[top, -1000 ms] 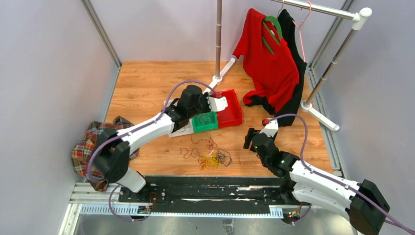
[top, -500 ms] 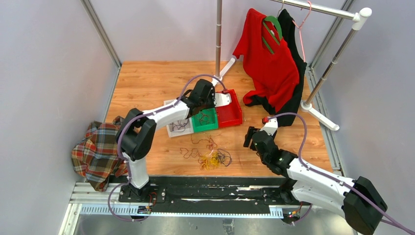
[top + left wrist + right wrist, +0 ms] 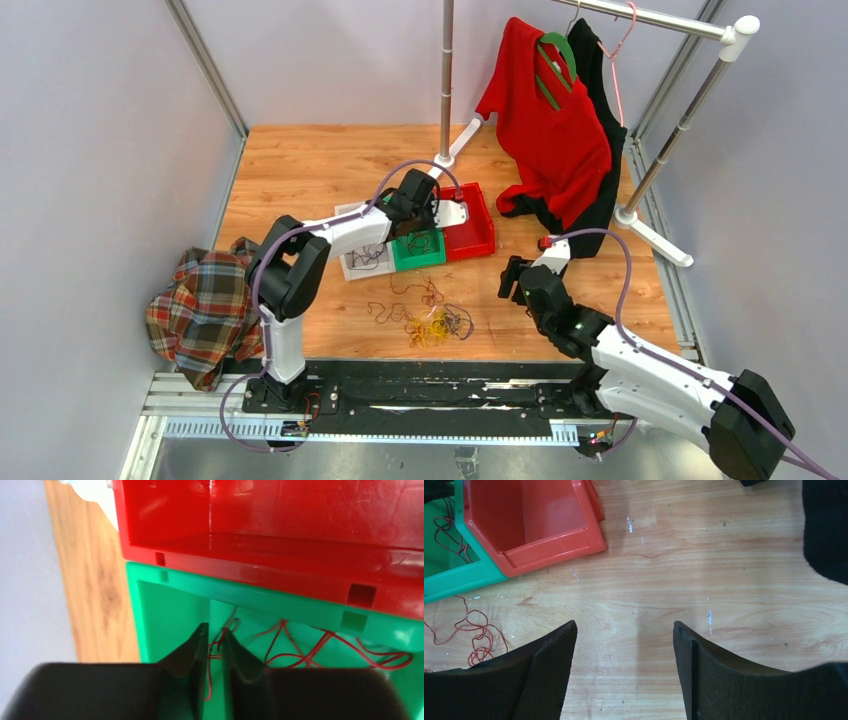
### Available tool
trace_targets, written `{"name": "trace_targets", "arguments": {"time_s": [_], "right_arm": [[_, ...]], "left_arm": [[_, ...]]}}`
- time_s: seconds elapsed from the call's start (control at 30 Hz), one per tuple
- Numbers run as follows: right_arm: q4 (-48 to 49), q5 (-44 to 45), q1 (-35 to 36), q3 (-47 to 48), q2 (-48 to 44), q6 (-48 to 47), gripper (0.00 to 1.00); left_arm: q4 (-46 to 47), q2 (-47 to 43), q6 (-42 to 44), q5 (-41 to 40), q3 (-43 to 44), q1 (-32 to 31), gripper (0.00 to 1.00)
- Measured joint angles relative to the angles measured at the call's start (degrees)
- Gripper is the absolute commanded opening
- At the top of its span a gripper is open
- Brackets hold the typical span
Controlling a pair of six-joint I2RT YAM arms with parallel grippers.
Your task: Untangle the cables
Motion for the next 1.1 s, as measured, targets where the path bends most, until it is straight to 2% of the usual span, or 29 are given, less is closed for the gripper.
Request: {"name": "trace_targets", "arguments": {"time_s": [0.17, 0.47, 0.63, 0.77, 0.93, 1.1], "right_arm": [[-0.98, -0.04, 0.00, 0.31, -1.75, -0.42, 0.69], [-3.72, -0.22, -0.02, 3.10, -3.21, -2.01, 0.68], [-4.87, -0.90, -0.02, 4.04, -3.61, -2.73, 0.68], [-5.70, -1.38, -0.02, 4.07, -4.22, -2.97, 0.68], [-6.56, -2.93, -0.02, 4.07, -4.61, -3.19, 0.67], [-7.30, -4.48, -0.04, 4.07, -5.90, -3.21, 0.66]], "left_arm": [[-6.36, 0.92, -0.04, 0.48, 3.15, 0.02, 0.60], [-18.86, -2.67, -2.16, 3.32, 11.45, 0.02, 0.89], [-25.77, -7.41, -3.30, 6.34, 16.33, 0.02, 0.89], [-31.56, -14.38, -4.44, 12.57, 15.65, -0.31, 0.88], [-37.33, -22.97, -5.64, 20.11, 5.51, -4.94, 0.84], [-39.63, -22.64, -9.14, 23.37, -3.89, -6.91, 0.81]]}}
